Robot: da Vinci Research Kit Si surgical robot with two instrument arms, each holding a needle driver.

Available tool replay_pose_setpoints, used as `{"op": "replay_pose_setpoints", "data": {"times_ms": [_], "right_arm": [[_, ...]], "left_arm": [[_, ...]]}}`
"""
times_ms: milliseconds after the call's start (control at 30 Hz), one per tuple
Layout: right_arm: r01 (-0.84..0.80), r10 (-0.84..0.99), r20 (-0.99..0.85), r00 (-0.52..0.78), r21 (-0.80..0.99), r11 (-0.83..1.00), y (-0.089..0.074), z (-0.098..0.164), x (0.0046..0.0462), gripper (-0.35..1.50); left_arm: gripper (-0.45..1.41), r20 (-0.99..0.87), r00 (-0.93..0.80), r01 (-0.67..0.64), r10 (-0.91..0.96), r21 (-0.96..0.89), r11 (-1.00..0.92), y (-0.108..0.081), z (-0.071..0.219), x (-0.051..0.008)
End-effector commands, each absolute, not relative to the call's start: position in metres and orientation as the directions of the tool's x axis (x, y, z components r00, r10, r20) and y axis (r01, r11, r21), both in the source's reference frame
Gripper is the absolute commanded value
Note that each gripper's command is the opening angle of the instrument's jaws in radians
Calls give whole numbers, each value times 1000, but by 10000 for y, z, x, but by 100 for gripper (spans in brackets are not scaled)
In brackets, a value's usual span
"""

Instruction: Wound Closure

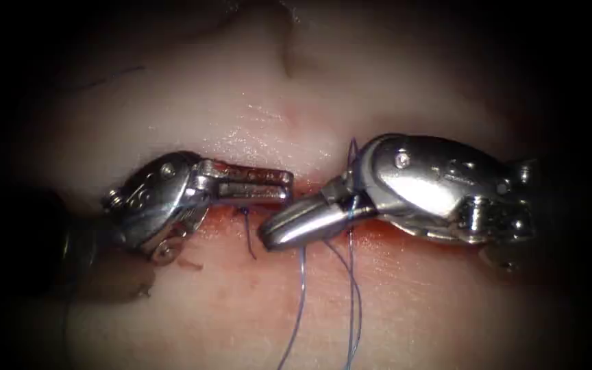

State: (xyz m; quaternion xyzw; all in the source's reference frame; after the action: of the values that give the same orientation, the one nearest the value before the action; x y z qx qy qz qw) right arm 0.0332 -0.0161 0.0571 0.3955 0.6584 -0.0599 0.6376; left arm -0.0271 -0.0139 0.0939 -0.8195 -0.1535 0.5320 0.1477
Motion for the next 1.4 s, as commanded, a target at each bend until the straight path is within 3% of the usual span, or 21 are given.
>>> {"op": "replay_pose_setpoints", "data": {"times_ms": [33, 567, 1033, 1067, 1100, 1267, 1333, 1400], "right_arm": [[625, 427, -893, 141, 415, 661, -171, 573, 337, -35], [661, 389, -906, 167, 396, 638, -177, 571, 309, -35], [754, 190, -927, 322, 373, 541, -183, 573, 297, -35], [759, 171, -926, 337, 374, 533, -185, 575, 298, -32], [766, 136, -926, 353, 370, 526, -187, 576, 298, -13], [786, 75, -923, 377, 362, 502, -195, 580, 296, 12], [794, 20, -915, 404, 361, 488, -206, 585, 295, 47], [795, -4, -910, 415, 360, 488, -212, 589, 295, 59]], "left_arm": [[-45, -822, 388, 96, 416, -413, -906, -143, 941, -274], [-45, -809, 393, 126, 437, -424, -897, -135, 930, -262], [-45, -792, 392, 159, 468, -442, -883, -124, 901, -247], [-45, -793, 389, 160, 468, -442, -882, -124, 901, -247], [-45, -794, 386, 161, 469, -443, -882, -124, 901, -248], [-45, -797, 378, 162, 470, -443, -882, -125, 900, -248], [-45, -799, 373, 164, 471, -443, -881, -127, 899, -250], [-45, -801, 368, 168, 472, -442, -881, -129, 898, -251]]}}
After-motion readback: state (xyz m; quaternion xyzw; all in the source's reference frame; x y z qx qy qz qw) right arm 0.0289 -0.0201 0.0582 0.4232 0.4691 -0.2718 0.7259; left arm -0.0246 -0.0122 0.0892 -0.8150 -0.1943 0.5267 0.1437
